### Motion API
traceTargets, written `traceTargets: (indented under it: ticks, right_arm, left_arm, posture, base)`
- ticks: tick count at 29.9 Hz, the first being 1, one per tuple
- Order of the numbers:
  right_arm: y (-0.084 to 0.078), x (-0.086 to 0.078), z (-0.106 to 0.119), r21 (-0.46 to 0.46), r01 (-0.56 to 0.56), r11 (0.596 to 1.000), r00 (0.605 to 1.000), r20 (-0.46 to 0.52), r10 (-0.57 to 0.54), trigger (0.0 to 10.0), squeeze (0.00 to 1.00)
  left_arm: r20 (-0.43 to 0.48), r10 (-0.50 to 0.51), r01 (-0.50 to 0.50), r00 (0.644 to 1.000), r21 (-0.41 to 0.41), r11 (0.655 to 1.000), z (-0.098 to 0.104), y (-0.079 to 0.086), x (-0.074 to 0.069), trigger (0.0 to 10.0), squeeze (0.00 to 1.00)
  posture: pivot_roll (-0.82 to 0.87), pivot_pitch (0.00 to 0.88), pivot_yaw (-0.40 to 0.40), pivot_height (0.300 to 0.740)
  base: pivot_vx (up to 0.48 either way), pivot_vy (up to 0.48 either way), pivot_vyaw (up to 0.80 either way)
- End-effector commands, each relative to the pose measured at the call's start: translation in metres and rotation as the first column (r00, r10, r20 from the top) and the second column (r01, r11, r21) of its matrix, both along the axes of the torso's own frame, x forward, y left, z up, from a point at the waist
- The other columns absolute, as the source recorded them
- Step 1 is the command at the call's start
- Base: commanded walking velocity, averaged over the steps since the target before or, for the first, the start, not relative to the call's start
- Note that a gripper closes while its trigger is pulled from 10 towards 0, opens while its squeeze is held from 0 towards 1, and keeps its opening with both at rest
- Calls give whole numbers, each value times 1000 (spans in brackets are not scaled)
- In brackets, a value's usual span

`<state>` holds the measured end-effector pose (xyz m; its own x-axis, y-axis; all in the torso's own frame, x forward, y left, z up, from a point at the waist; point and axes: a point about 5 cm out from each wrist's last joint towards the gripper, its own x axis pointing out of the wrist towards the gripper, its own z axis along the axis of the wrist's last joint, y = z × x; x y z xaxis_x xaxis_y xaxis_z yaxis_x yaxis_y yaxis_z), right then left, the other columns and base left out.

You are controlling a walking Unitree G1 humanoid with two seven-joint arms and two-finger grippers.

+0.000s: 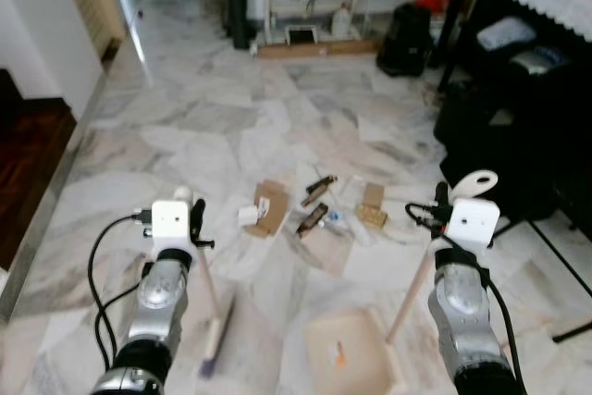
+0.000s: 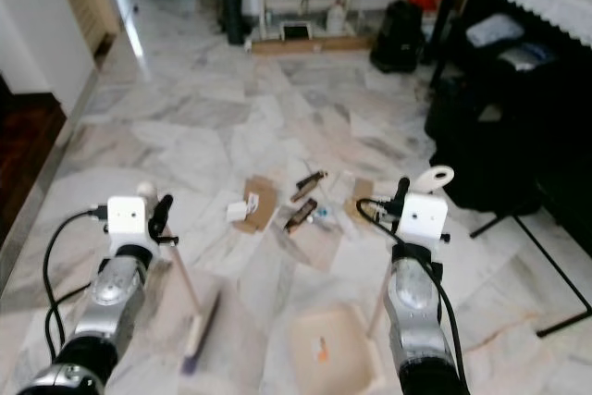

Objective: Sweep floor

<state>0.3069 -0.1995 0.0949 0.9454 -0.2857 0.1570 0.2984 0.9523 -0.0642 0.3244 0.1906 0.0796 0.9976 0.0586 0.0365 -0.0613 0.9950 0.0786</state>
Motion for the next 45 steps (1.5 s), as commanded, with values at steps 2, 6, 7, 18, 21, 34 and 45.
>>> traceTargets:
  ticks: [2, 6, 7, 18, 21, 34, 45]
  right_arm:
    - [-5, 2, 6, -19, 20, 1000, 1000, 23, -19, 10000, 0]
    - [-6, 5, 11, -15, 38, 999, 998, 43, -38, 10000, 0]
    - [-6, 5, 11, -15, 38, 999, 998, 43, -38, 10000, 0]
    - [-3, 3, 10, 1, 39, 999, 998, 51, -39, 10000, 0]
    - [1, 4, 7, 5, 26, 1000, 999, 43, -26, 10000, 0]
    - [1, 10, 17, 0, 6, 1000, 998, 66, -6, 10000, 0]
    - [-1, 9, 15, 2, 9, 1000, 998, 63, -9, 10000, 0]
  left_arm:
    - [46, -30, 30, 999, -8, 1000, 11, -8, 7, 10000, 0]
    - [42, -68, 68, 997, 4, 998, 14, -12, 11, 10000, 0]
    - [42, -68, 68, 997, 4, 998, 14, -12, 11, 10000, 0]
    - [68, -77, 77, 995, 8, 997, 24, -14, 18, 10000, 0]
    - [81, -66, 66, 995, 12, 998, 26, -11, 17, 10000, 0]
    - [95, -43, 42, 995, 9, 999, 25, -8, 14, 10000, 0]
    - [176, 3, -4, 984, 10, 1000, 46, 2, 20, 10000, 0]
  posture:
    - [-163, 0, 44, 740]
    - [-202, 0, 84, 740]
    - [-202, 0, 84, 740]
    - [-134, 0, 81, 740]
    - [-109, 0, 76, 740]
    - [-94, 0, 49, 740]
    - [-84, 0, 43, 740]
  base:
    - [480, 0, 0]
    - [480, 0, 0]
    - [480, 0, 0]
    - [480, 0, 0]
    - [480, 0, 0]
    - [480, 0, 0]
    - [262, 0, 0]
